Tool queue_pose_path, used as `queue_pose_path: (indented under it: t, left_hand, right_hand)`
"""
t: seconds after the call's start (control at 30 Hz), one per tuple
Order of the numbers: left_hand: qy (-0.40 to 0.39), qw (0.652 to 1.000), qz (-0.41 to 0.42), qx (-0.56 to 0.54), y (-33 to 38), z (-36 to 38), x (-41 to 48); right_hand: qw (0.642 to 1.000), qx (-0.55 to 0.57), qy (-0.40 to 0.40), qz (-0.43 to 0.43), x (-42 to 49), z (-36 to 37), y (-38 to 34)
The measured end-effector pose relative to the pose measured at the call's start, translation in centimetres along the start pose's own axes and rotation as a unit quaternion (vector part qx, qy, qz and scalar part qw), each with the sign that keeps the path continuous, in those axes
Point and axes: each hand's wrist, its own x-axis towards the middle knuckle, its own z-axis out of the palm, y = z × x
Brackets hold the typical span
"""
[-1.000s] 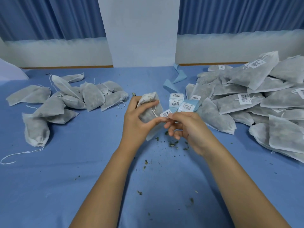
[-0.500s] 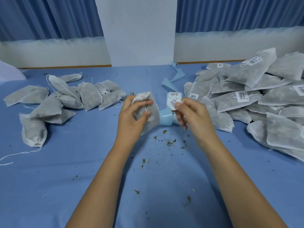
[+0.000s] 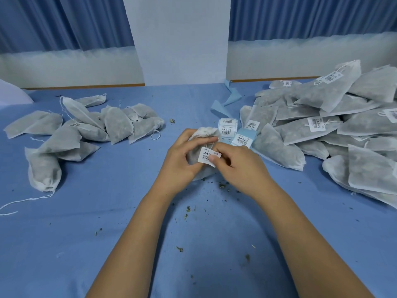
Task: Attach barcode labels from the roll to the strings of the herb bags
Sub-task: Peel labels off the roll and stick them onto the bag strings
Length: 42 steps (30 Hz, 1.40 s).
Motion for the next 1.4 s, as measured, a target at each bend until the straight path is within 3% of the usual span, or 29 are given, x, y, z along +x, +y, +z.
queue_pose_path:
  t: [0.23, 0.53, 0.63, 0.77, 1.03, 1.27, 1.4]
  left_hand:
    - [-0.037, 0.996, -0.026, -0.077, 0.2, 0.1, -0.2]
    - [0.045, 0.990, -0.051, -0.121, 0.7, 0.2, 0.0]
    - [0.058, 0.986, -0.044, -0.151, 0.7, -0.1, 0.0]
    - [0.067, 0.983, -0.032, -0.166, 1.1, 0.0, 0.1]
    - [0.071, 0.979, -0.072, -0.176, 3.4, 1.2, 0.3]
    - [0.140, 0.967, -0.098, -0.189, 6.8, 6.6, 0.6]
    - [0.137, 0.971, -0.084, -0.177, 8.2, 10.2, 0.9]
  right_hand:
    - [0.999, -0.008, 0.031, 0.023, 0.2, 0.2, 0.1]
    - [0.982, 0.012, 0.130, 0.133, 0.4, 0.4, 0.5]
    - [0.969, 0.147, 0.157, 0.121, 0.7, 0.3, 0.6]
    - [0.911, 0.385, 0.106, 0.106, 0.7, 0.2, -0.2]
    - [0.847, 0.509, 0.089, 0.129, -1.6, -1.5, -0.1]
    - [0.868, 0.460, 0.107, 0.151, -4.9, -5.1, 0.7]
    - [0.875, 0.442, 0.100, 0.168, -7.4, -7.2, 2.6]
